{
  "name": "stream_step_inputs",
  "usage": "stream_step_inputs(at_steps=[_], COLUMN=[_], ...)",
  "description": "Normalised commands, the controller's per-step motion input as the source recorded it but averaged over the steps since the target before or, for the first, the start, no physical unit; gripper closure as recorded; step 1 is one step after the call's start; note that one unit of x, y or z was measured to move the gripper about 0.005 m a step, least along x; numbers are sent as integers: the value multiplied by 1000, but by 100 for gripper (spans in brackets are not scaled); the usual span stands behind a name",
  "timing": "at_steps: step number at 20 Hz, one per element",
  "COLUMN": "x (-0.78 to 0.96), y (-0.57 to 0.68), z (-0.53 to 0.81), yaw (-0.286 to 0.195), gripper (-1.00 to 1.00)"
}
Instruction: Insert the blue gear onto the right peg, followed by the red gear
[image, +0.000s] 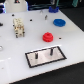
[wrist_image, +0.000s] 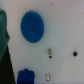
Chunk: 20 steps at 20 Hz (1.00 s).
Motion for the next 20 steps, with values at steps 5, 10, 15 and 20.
stream_step_inputs(at_steps=[5,10,15,20], x=[-522,-517,-388,-294], y=[377,153,-4,-2], z=[-461,-535,-552,-573], yaw=[0,0,0,0], gripper=[-100,-100,-100,-100])
